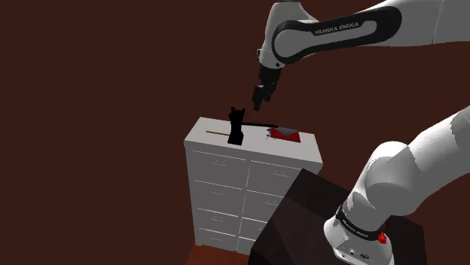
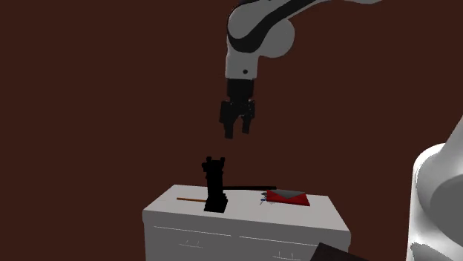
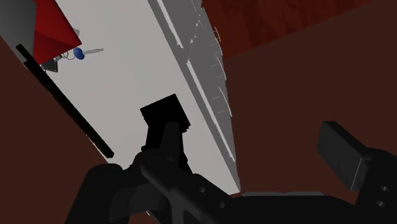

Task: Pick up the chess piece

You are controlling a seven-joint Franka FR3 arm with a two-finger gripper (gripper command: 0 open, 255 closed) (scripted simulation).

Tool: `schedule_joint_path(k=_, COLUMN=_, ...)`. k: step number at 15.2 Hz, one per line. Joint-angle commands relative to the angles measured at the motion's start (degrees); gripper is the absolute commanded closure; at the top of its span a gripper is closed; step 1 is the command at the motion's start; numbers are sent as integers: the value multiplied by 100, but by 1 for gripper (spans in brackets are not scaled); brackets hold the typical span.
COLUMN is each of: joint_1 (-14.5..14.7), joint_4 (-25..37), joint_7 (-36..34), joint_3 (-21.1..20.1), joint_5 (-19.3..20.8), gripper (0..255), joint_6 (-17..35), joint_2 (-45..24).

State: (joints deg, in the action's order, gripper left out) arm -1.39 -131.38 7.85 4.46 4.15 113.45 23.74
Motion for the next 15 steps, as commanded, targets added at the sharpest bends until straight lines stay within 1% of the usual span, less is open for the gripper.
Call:
schedule_joint_path(k=1, joint_1=-25, joint_4=217, joint_7=58, joint_3=42, joint_5=65, gripper=0, joint_6=205, joint_2=-459)
schedule_joint_path(k=6, joint_1=-104, joint_4=792, joint_7=215, joint_3=154, joint_5=198, gripper=0, joint_6=623, joint_2=-1546)
schedule_joint_path(k=11, joint_1=-188, joint_4=1540, joint_7=363, joint_3=247, joint_5=291, gripper=0, joint_6=893, joint_2=-2650)
schedule_joint_path(k=15, joint_1=-196, joint_4=1430, joint_7=348, joint_3=251, joint_5=298, gripper=0, joint_6=1117, joint_2=-2767)
